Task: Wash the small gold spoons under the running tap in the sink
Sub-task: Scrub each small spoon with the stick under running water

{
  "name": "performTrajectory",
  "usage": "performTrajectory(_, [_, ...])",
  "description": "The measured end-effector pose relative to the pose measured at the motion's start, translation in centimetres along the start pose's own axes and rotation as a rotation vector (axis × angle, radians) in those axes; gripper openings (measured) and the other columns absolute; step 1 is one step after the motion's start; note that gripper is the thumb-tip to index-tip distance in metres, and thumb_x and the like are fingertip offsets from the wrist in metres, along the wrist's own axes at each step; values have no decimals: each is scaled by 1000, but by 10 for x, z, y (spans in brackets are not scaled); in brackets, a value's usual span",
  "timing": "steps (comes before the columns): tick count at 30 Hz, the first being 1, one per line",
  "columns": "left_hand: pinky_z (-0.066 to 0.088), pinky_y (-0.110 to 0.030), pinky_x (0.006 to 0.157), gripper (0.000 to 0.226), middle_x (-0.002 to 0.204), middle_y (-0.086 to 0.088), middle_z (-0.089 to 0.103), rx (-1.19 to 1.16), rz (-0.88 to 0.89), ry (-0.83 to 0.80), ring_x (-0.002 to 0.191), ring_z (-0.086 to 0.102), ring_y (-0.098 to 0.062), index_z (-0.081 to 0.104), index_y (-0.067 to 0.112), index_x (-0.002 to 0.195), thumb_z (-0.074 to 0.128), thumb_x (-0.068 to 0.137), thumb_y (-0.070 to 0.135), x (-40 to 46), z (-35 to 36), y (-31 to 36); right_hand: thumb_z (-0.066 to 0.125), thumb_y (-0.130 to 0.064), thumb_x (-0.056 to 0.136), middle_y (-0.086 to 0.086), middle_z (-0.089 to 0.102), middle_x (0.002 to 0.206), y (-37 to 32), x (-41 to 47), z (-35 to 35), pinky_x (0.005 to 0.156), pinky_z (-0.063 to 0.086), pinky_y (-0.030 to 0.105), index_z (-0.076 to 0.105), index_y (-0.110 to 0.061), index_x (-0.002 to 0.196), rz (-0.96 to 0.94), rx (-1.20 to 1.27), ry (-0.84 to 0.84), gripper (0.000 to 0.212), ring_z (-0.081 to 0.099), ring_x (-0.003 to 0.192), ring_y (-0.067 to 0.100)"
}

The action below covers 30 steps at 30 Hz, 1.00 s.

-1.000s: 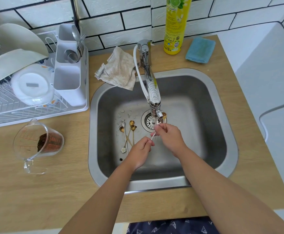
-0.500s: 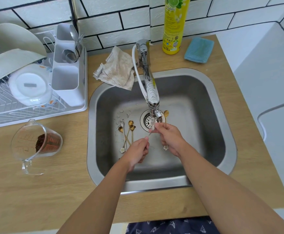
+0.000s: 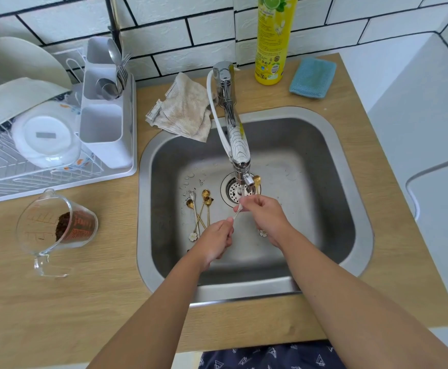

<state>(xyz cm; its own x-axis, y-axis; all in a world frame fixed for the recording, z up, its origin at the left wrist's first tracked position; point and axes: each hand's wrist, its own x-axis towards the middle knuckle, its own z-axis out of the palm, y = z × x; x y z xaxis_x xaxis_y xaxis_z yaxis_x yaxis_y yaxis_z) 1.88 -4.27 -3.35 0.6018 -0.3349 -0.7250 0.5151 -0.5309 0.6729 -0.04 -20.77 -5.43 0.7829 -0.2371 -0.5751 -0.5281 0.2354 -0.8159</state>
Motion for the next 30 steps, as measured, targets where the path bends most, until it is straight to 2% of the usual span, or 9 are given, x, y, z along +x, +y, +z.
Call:
performTrajectory(3, [17,-27,46,39,54,8,36,-12,-5,-9,47,24,-10,45,20,78,36,103,49,0,0,-1,65,-31,98,-7,81,100,1,1,-1,41,29,19,80,-20,90,14,33,-18,21,32,42,5])
performTrajectory(8, [19,-26,45,40,53,9,37,-11,7,4,48,25,-10,44,22,75,38,102,50,1,-1,-1,69,-32,96,-7,81,94,0,1,-1,53,36,12,75,-15,93,3,19,4,19,55,49,-10])
performTrajectory(13, [32,-25,50,41,62,9,50,76,108,68,52,38,-8,52,21,79,50,95,59,0,3,-2,66,-31,98,-3,81,92,-1,1,-2,48,38,12,77,-14,86,-2,61,54,23,54,48,-3])
performTrajectory(17, [41,-31,67,22,76,2,57,232,240,223,68,48,-12,56,22,91,50,101,41,0,0,-4,65,-34,100,-2,82,94,-1,3,-3,43,35,10,75,-19,89,-16,49,86,21,50,40,-4])
performTrajectory(19, [41,-31,65,25,76,2,56,247,252,234,67,47,-13,57,17,92,46,104,37,-1,-1,-2,66,-31,100,-1,81,101,-2,2,-2,42,35,11,75,-18,100,-30,91,41,16,48,41,-3])
performTrajectory(22, [30,-25,49,29,65,4,44,21,163,139,53,35,-11,54,16,87,40,106,34,-2,-2,2,75,-26,94,-2,80,109,-2,1,0,42,34,15,71,-18,113,-5,152,-72,21,46,46,-3])
performTrajectory(24, [17,-22,42,30,59,5,34,-151,87,20,47,23,-10,51,16,87,37,107,34,-4,0,3,82,-22,88,-6,80,95,-1,0,0,42,34,17,69,-19,103,-5,162,-74,20,46,48,-1])
performTrajectory(27, [14,-20,40,31,55,7,31,-182,55,-56,45,19,-9,48,17,85,35,108,35,-3,2,2,82,-18,88,-9,74,72,-1,3,0,48,43,10,65,-18,88,-64,139,8,16,59,53,-5])
performTrajectory(30, [16,-20,40,33,56,7,33,-160,39,-62,46,21,-9,48,17,85,35,107,38,-1,3,2,72,-23,97,-4,81,86,2,5,0,61,47,6,67,-17,92,-93,78,6,9,68,70,-7])
